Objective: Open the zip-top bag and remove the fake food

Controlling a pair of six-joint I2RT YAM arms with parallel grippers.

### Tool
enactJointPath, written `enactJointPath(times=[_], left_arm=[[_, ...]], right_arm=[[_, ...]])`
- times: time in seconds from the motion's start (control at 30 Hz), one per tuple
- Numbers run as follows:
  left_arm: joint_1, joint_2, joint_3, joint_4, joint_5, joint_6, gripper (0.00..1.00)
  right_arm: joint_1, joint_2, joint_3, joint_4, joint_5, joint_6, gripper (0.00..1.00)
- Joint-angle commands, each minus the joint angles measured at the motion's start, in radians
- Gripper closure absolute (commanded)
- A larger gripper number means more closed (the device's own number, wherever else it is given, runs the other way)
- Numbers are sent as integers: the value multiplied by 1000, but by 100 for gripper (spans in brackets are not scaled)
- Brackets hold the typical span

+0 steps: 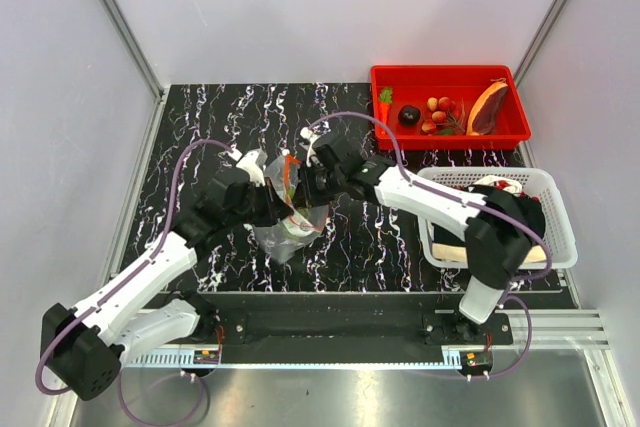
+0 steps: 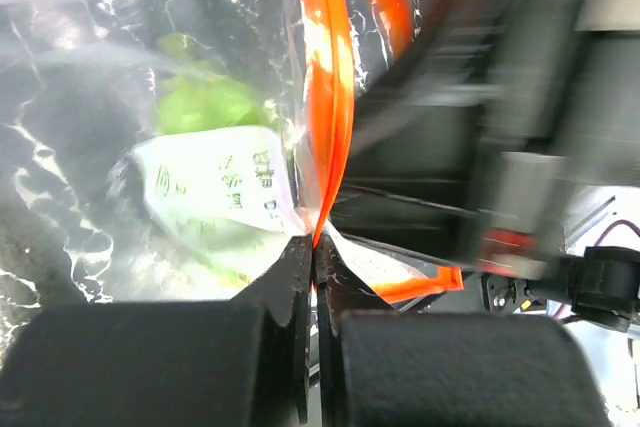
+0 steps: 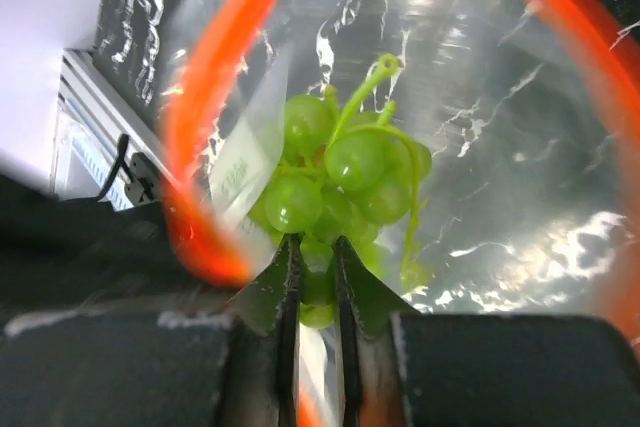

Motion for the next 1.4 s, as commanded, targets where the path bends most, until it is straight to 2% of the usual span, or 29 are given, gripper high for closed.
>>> enactJointPath(times=[0.0, 0.33, 0.57, 0.83, 0.97, 1.1, 1.37], left_arm=[[0, -32, 45, -7, -25, 31, 100], [2, -81, 48, -76, -81, 55, 100], [12, -107, 31, -97, -206, 11, 100], [12, -48, 31, -65, -133, 21, 100], [14, -45, 2, -45, -131, 17, 100], [14, -44, -12, -44, -133, 24, 100], [14, -39, -7, -42, -98, 23, 100]], right_arm=[[11, -92, 44, -29, 37, -40, 92], [10, -192, 101, -125, 142, -129, 95], [10, -243, 89, -148, 129, -102, 96], [-10, -261, 182, -134, 158, -105, 93], [-117, -231, 270, -140, 48, -86, 96], [-225, -215, 344, -146, 27, -115, 95], [-614, -120, 457, -154, 27, -226, 94]])
